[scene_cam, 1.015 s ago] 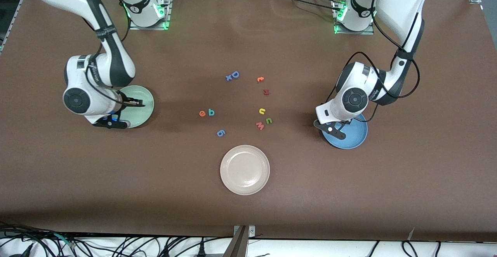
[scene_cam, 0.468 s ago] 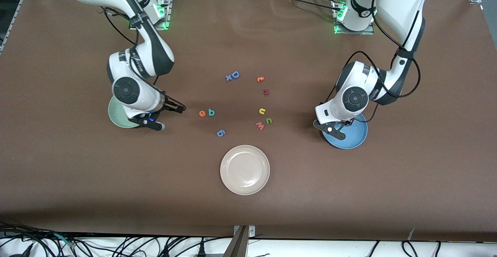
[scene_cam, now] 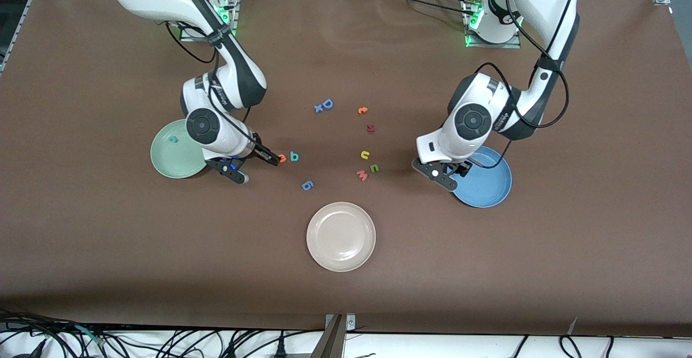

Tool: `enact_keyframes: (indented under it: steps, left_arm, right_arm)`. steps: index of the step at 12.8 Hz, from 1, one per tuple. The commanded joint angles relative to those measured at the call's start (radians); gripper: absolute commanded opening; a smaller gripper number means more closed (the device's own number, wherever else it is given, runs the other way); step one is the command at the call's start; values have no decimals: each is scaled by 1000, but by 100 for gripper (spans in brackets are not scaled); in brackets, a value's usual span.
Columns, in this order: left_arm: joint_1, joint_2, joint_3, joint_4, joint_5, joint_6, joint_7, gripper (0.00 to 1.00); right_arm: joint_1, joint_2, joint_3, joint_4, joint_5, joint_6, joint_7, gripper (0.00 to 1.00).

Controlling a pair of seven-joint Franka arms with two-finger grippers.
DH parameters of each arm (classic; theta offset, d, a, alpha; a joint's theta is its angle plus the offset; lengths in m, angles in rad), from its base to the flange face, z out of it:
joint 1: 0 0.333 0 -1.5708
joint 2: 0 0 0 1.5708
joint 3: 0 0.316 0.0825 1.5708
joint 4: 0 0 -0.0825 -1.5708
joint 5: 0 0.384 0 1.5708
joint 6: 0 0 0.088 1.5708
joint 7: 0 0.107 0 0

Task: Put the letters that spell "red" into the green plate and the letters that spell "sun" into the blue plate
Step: 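Reach the right gripper to the orange letter while the left gripper reaches green u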

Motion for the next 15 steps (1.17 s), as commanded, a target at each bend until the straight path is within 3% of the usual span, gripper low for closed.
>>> enact_keyframes:
  steps: [1, 2, 4, 6, 8, 9, 13, 15]
  left_arm:
    - [-58, 41, 3, 84, 1, -10, -100, 100]
    - [-67, 60, 3, 108, -19, -10, -208, 100]
    - [-78, 69, 3, 115, -24, -10, -316, 100]
    - [-67, 71, 4, 107, -22, -19, -321, 100]
    - [-55, 69, 6, 112, -12, -72, -315, 100]
    - [-53, 69, 6, 112, -10, -74, -315, 100]
    - [-75, 92, 6, 118, -22, -63, -399, 100]
    - [-101, 141, 4, 183, -24, -59, -500, 100]
  right_arm:
    - [54, 39, -4, 19, 21, 77, 99, 98]
    - [70, 53, -6, 17, 17, 111, 129, 98]
    - [86, 58, -14, 8, 4, 132, 132, 88]
    - [84, 58, -17, -4, -21, 133, 127, 72]
    - [86, 58, -23, -17, -111, 134, 129, 68]
    - [84, 58, -24, -20, -145, 136, 132, 54]
    - [86, 64, -23, -32, -150, 207, 133, 56]
    - [86, 64, -23, -50, -150, 250, 133, 56]
